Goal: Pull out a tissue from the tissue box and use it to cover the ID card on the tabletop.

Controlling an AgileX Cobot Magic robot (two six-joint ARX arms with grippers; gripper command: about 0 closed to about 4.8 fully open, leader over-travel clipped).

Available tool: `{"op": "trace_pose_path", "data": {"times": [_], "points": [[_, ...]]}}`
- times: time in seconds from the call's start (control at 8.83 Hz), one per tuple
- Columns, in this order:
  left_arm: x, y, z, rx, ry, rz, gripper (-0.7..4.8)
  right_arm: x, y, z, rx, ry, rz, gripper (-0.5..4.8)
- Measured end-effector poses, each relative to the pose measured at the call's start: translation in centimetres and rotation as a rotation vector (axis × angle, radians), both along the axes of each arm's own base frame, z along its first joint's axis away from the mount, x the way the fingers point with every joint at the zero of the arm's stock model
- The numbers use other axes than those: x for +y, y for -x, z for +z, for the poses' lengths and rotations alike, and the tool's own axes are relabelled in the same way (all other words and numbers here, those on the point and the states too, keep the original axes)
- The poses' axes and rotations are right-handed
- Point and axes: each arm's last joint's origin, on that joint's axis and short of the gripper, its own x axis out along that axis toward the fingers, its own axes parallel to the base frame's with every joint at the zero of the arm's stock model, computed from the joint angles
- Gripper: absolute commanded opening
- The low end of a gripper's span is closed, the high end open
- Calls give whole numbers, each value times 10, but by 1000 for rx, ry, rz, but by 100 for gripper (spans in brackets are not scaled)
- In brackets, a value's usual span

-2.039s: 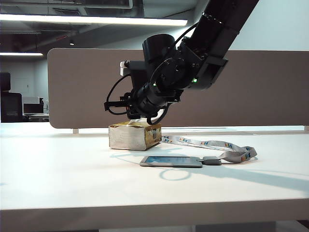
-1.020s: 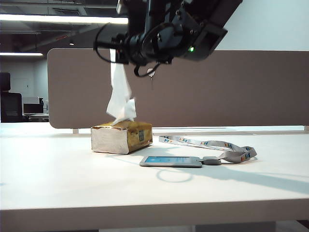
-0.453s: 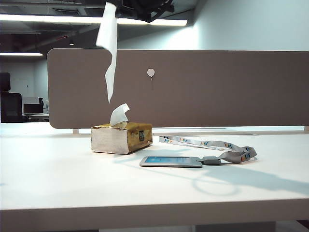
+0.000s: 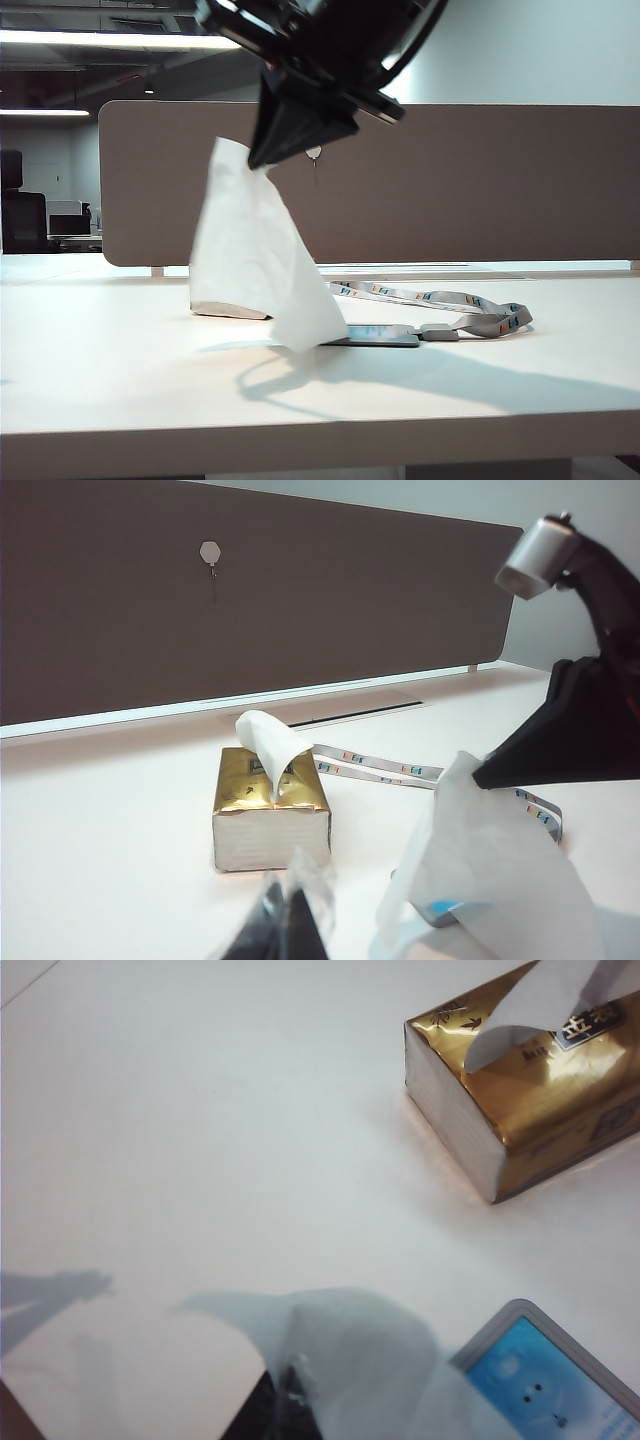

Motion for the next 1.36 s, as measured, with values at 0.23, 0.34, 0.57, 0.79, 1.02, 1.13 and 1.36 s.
{"op": "trace_pose_path", "data": {"times": [0.23, 0.34, 0.57, 0.79, 1.02, 1.13, 1.36], "points": [[0, 0, 0, 0, 0, 0, -5, 4, 5, 7, 1, -66, 67, -2], [0, 0, 0, 0, 0, 0, -5, 12, 19, 30, -83, -191, 132, -2], [0, 0, 0, 0, 0, 0, -5, 15, 24, 40, -118, -249, 150, -2], [0, 0, 0, 0, 0, 0, -5, 12, 21, 33, -92, -200, 102, -1], [0, 0, 0, -1, 0, 0, -5, 8, 17, 23, -113, -79, 25, -2], [0, 0, 0, 0, 0, 0, -5, 8, 14, 16, -94, -38, 11, -1], [0, 0, 0, 0, 0, 0, -5, -49, -40, -41, -90, 106, -331, -1]]}}
